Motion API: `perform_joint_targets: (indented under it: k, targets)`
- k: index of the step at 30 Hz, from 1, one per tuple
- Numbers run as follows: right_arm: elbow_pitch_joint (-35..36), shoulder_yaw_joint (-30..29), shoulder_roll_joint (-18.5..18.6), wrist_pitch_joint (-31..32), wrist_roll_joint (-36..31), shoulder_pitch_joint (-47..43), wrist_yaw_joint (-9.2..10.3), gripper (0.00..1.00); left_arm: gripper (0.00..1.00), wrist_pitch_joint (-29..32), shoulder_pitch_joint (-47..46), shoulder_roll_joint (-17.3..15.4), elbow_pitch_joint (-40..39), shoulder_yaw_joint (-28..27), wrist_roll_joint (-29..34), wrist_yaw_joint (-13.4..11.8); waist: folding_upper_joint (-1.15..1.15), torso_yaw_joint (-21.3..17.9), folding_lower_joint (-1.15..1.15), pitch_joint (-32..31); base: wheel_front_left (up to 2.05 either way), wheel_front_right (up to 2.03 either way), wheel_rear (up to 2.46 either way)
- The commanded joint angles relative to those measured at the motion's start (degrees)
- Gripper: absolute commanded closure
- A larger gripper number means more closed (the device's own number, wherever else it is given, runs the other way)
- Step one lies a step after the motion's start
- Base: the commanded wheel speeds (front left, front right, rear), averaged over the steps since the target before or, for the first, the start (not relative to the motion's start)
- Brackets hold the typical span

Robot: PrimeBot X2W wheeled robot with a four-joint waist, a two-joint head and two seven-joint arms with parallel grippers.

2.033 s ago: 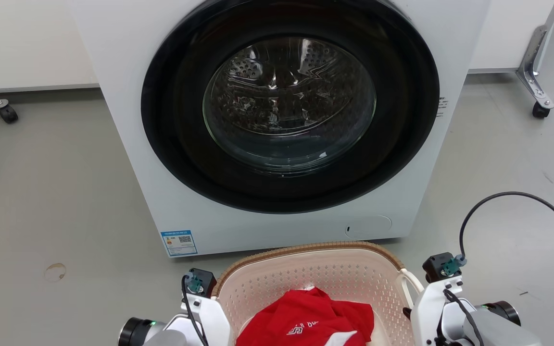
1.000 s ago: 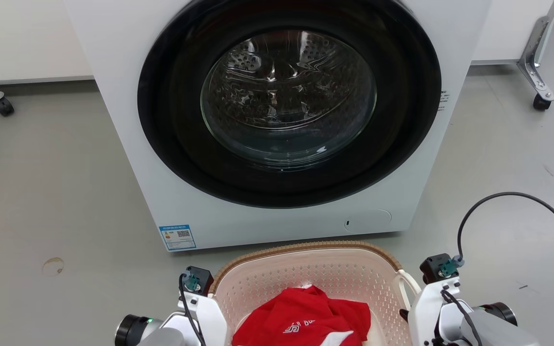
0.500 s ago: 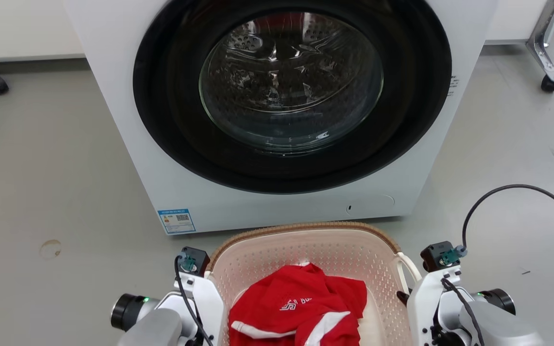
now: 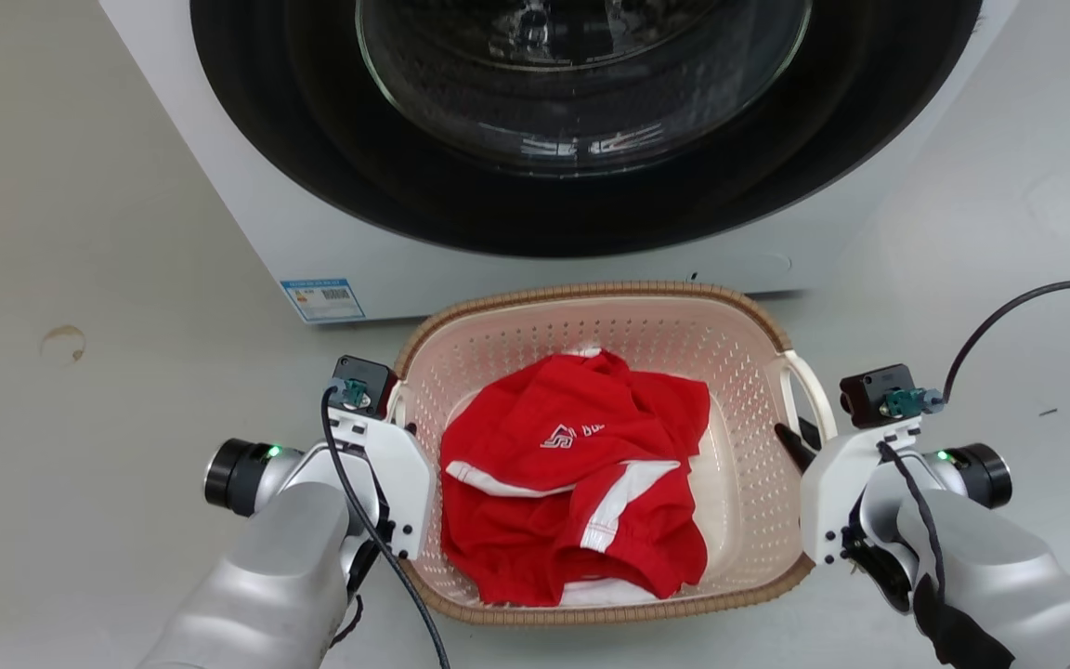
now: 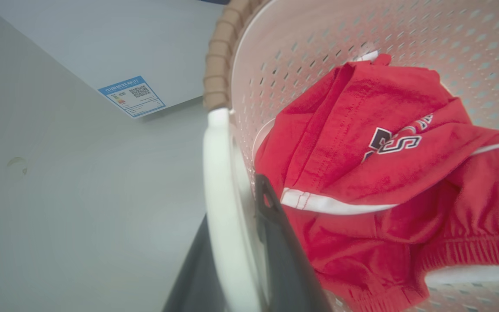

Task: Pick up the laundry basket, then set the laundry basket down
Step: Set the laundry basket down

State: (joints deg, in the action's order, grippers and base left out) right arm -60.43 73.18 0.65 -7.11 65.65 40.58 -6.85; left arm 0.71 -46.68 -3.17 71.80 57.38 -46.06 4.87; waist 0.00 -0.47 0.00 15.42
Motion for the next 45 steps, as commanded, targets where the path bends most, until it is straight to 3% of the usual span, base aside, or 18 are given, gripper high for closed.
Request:
perform_joint_targets:
  k: [1, 17, 31, 39, 45]
  targets:
    - [-0.75, -0.28, 2.22, -2.82, -1.25, 2.17, -0.64, 1.00, 1.00, -0.33, -1.88, -2.87, 0.49, -0.18, 1.56, 0.09, 0.00, 0.47, 0.00, 4.21, 0.00, 0.00, 0.00]
    - [-5.09, -2.47, 2.27, -7.83, -5.53, 11.05, -0.64, 1.00, 1.00, -10.81, -9.20, -1.74, 0.71, -0.78, 2.20, -3.78, 0.00, 2.36, 0.00, 22.30, 0.00, 0.00, 0.00]
    - [1.66, -20.02, 4.81, -7.88, -23.81, 12.30, -0.64, 1.00, 1.00, -15.65, -15.13, -2.49, -2.61, -1.58, 4.92, -7.78, 0.00, 3.71, 0.00, 33.69, 0.00, 0.00, 0.00]
    - [6.31, -29.25, 4.13, -7.88, -33.37, 8.02, -0.64, 1.00, 1.00, -15.69, -14.36, -5.33, -9.70, -4.47, 8.47, -10.18, 0.00, 3.29, 0.00, 35.97, 0.00, 0.00, 0.00]
    - [7.60, -33.44, 3.11, -7.88, -37.49, 6.05, -0.64, 1.00, 1.00, -15.70, -13.63, -5.75, -10.67, -6.01, 10.47, -10.28, 0.00, 2.76, 0.00, 36.67, 0.00, 0.00, 0.00]
